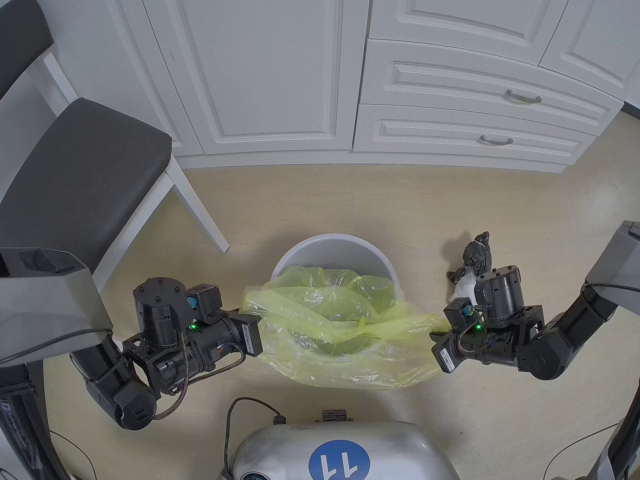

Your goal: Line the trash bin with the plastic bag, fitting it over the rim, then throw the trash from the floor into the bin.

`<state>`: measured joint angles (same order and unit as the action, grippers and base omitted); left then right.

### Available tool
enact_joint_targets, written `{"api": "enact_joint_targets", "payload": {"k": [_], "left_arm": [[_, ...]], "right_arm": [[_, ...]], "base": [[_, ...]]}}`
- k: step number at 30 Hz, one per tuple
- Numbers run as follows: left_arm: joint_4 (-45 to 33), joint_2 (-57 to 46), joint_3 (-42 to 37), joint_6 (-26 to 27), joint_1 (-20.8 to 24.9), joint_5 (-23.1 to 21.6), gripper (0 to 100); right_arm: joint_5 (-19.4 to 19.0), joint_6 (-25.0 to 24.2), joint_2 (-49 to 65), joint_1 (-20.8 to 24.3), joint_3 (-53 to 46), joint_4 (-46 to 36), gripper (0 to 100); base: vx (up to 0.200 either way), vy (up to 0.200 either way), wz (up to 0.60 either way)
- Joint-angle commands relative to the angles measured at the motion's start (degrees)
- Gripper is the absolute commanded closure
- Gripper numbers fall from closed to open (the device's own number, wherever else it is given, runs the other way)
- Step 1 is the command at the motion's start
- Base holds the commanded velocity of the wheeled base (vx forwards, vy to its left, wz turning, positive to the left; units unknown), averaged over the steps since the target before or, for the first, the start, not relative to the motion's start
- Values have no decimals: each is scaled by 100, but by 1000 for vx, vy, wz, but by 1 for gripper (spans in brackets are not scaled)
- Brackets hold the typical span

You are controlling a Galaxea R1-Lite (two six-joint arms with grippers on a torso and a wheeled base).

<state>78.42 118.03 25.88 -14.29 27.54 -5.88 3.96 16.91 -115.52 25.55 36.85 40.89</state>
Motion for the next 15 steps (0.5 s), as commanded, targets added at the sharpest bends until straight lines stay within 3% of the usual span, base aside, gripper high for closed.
{"api": "enact_joint_targets", "payload": {"k": [1, 4, 5, 12, 14, 15], "left_arm": [[-11, -509, -83, -4, 103, -1, 100], [-29, -553, -83, -4, 129, -1, 100], [-29, -509, -83, -4, 120, -1, 100], [6, -377, -39, -118, 129, -1, 100], [6, -386, -30, -118, 129, -1, 100], [6, -404, -30, -118, 129, -1, 100]], "right_arm": [[8, 5, -41, -15, -64, 33, 100], [105, -3, -15, 2, -152, 104, 100], [114, 14, 12, 20, -205, 139, 0], [-18, 445, 144, -121, -530, 701, 0], [-185, 647, 205, -217, -715, 1018, 0], [-449, 796, 267, -252, -899, 1396, 0]], "base": [[0, 0, 0], [0, 0, 0], [0, 0, 0], [0, 0, 0], [0, 0, 0], [0, 0, 0]]}}
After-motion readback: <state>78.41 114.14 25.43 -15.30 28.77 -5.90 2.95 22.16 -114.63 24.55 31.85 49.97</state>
